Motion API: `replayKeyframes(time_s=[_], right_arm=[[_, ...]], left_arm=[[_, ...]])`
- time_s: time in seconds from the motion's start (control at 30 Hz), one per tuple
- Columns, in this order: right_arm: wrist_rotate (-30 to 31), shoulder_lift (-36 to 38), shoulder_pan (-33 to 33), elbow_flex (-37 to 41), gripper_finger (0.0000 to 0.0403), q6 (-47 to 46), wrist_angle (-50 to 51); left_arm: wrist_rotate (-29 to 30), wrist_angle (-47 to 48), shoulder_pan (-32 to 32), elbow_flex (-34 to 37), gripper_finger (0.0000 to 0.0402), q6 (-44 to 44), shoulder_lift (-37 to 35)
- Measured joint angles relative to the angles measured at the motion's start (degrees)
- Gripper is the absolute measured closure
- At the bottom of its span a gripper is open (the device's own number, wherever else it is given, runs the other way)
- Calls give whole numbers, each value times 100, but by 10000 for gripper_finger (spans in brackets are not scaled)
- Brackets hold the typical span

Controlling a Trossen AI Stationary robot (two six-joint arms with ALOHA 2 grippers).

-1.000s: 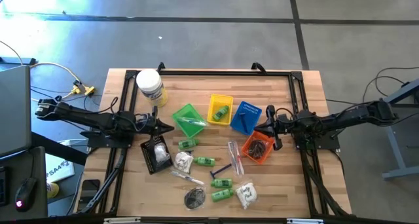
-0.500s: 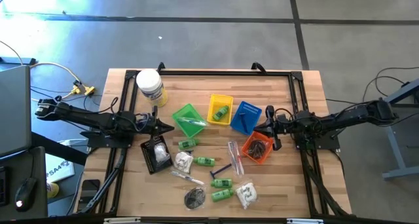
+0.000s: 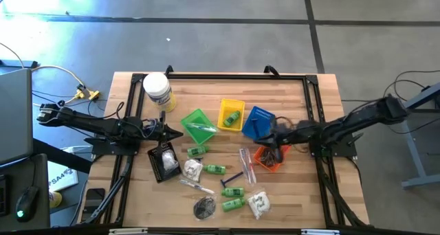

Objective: Pick & Place Travel size toiletries
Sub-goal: Put the shampoo bottle into the yellow bin

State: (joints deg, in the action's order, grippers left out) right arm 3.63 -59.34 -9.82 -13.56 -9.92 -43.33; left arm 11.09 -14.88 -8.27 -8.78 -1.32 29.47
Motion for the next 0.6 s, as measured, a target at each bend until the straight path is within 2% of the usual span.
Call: replayKeyframes(time_s=[0.1, 0.2, 0.37, 0.5, 0.6], right_arm=[[273, -792, -218, -824, 399, 52, 464], [401, -1577, -350, -1730, 399, 77, 1343], [378, -2803, -370, -3199, 399, -63, 2888], [375, -3708, -368, -4113, 399, -185, 3516], [122, -4270, -406, -4739, 382, -152, 3953]], left_arm=[[1, 3, 0, 0, 401, 0, 0], [3, 7, 0, 0, 401, -21, 0], [5, 60, 0, 0, 401, -44, 2], [9, 142, 0, -2, 401, -118, 2], [18, 149, 0, -2, 401, -253, 2]])
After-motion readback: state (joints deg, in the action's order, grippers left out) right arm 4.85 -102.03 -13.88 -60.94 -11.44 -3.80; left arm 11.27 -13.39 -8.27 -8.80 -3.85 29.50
